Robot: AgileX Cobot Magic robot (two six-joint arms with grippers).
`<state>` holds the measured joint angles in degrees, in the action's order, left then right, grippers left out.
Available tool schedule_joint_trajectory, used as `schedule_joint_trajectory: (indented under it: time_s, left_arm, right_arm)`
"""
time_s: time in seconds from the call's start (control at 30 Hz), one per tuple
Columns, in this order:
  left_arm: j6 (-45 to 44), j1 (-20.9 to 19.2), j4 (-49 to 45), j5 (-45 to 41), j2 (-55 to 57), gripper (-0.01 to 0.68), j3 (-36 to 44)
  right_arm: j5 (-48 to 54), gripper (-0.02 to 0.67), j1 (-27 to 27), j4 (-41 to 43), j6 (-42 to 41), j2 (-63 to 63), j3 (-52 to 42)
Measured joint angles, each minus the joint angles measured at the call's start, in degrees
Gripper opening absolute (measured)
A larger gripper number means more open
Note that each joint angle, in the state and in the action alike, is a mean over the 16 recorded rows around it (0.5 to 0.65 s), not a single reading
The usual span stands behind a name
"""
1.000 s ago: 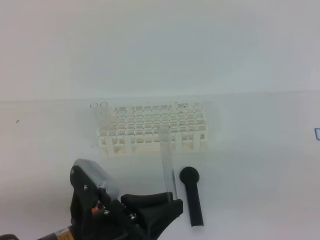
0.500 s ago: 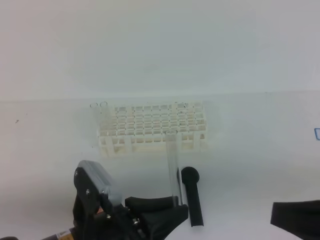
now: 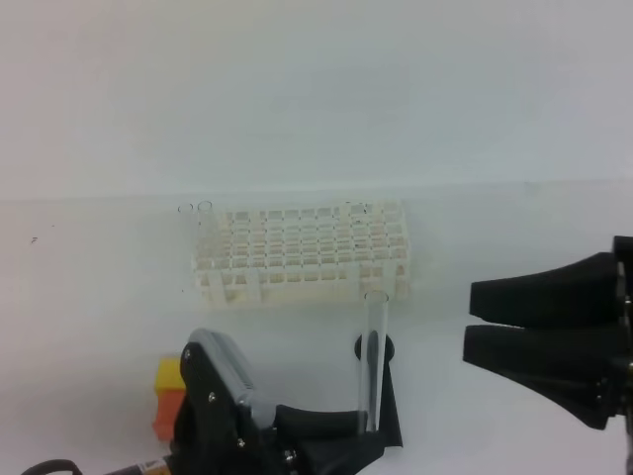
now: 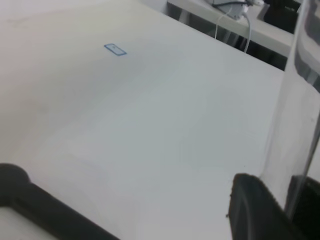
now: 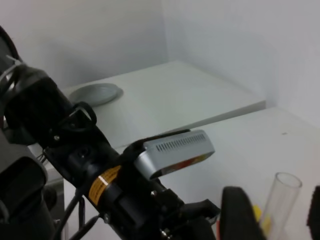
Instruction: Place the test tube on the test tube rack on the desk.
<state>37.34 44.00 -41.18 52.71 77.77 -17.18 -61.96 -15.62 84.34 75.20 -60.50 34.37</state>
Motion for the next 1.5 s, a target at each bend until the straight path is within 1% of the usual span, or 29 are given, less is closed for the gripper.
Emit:
schedule_joint_trajectory:
  time_s: [0.13,0.2,0.33,0.5,0.67,0.8,1.23,1.5]
  left_arm:
    - [-2.0,-0.1,0.4,1.8,0.9,0.034,-0.2]
    - [-2.6,-0.1,0.8,2.8,1.1,0.034,-0.3]
    - [-3.4,-0.2,2.6,4.9,1.4,0.034,-0.3]
    - [-4.2,-0.2,4.8,7.0,1.4,0.034,-0.3]
    - [-4.2,-0.2,5.7,7.7,1.5,-0.001,-0.3]
    - [-4.2,-0.2,5.9,7.6,1.5,-0.001,-0.3]
    - [-3.6,-0.2,6.1,7.4,1.5,0.013,-0.3]
    - [0.7,-0.2,5.5,7.4,1.5,0.006,-0.3]
  right_arm:
    - [1.5,0.301,-1.6,-1.4,-0.3,-3.5,1.6]
    - [2.2,0.335,-2.2,-2.3,-0.5,-5.1,2.1]
    - [3.1,0.368,-3.0,-4.6,-1.3,-8.0,2.7]
    - [2.8,0.376,-3.6,-7.5,-2.7,-11.1,3.3]
    - [1.4,0.376,-4.7,-9.6,-4.1,-14.0,4.5]
    - [0.5,0.377,-6.0,-10.4,-4.7,-16.3,6.0]
    - [0.3,0.377,-10.7,-11.4,-5.2,-22.0,11.2]
    - [0.6,0.377,-11.9,-9.6,-4.4,-23.9,14.0]
